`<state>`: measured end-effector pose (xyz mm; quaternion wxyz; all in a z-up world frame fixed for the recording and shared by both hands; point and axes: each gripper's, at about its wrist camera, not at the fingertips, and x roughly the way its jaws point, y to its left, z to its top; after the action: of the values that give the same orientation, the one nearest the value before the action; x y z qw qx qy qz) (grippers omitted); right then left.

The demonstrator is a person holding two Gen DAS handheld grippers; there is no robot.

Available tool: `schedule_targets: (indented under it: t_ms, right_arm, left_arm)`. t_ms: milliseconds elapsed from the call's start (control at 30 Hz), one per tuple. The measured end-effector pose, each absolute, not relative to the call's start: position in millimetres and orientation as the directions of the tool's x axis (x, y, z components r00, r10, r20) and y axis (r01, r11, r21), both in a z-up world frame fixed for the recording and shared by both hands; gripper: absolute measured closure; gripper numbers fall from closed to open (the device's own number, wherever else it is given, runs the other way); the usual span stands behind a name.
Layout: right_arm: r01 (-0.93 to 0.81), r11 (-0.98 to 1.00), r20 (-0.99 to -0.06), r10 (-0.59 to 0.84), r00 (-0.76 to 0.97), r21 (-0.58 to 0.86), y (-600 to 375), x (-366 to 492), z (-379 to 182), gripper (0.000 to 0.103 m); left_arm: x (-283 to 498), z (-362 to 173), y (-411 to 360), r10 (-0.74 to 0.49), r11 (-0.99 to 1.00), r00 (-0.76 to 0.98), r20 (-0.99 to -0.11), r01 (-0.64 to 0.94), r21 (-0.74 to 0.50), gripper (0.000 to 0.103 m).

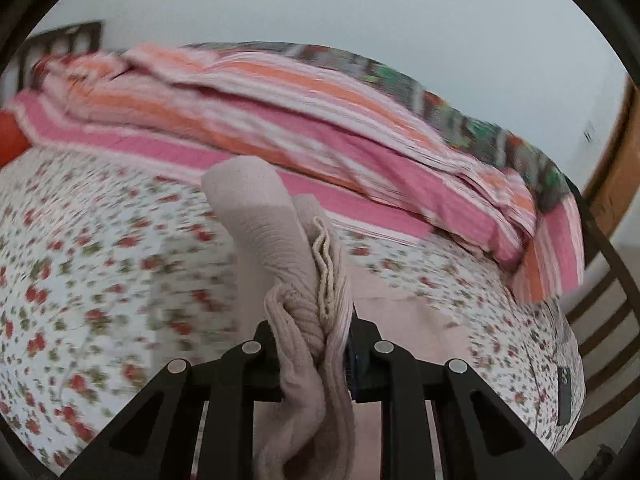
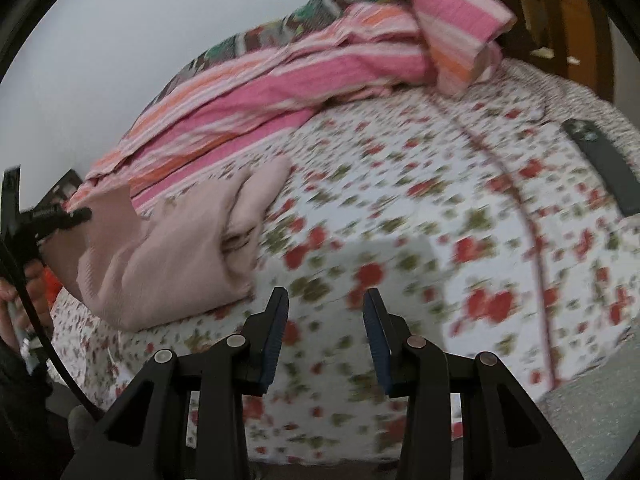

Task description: Fold small clothes

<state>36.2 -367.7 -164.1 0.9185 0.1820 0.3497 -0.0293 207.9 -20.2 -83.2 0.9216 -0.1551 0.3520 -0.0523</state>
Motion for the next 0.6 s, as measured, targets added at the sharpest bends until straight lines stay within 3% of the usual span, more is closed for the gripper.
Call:
schedule_targets:
  t_ms: [133,333,400,467,600]
  right_arm:
    - [0.222,0.917,-0.656,0.054,0.753,0.331,-391.8,26.1,-164.4,0.064]
    - [0.235,0.91,-0.67,0.06,0.74,0.342,-403.0,17.4,-171.2,0.064]
    - [0.218,0.912,-0.674,0.08,0.735,0.346,-399.6,15.7,-174.0,0.064]
    - [0.2,0.917,-0.675,0.095,0.732,0.345,-394.3,15.1,-175.2,0.064]
    - [0.153,0.927,-0.677,0.13,0.724,0.342,-382.0,20.9,-176.8,0.064]
  left_arm:
    - [212.5,-88.0,-90.6,-0.23,0.955,0.716,-0.659,0.035,-0.295,0.084]
    - [214.8,-135.6,-175.1,-0.271,0.959,0.613,-0.742,0.107,-0.262,0.082]
    - [211.9,-145.7,-190.2,-0.248,0.968,0.615,-0.748,0.12,-0.222,0.077]
    - [207.2,-145.9,-196.8,-0.303,0.953,0.615,-0.728,0.192,-0.234,0.052]
    - [203.4,-130.6,-176.5,-0.453,0.891,0.57,-0.686,0.269,-0.365,0.047]
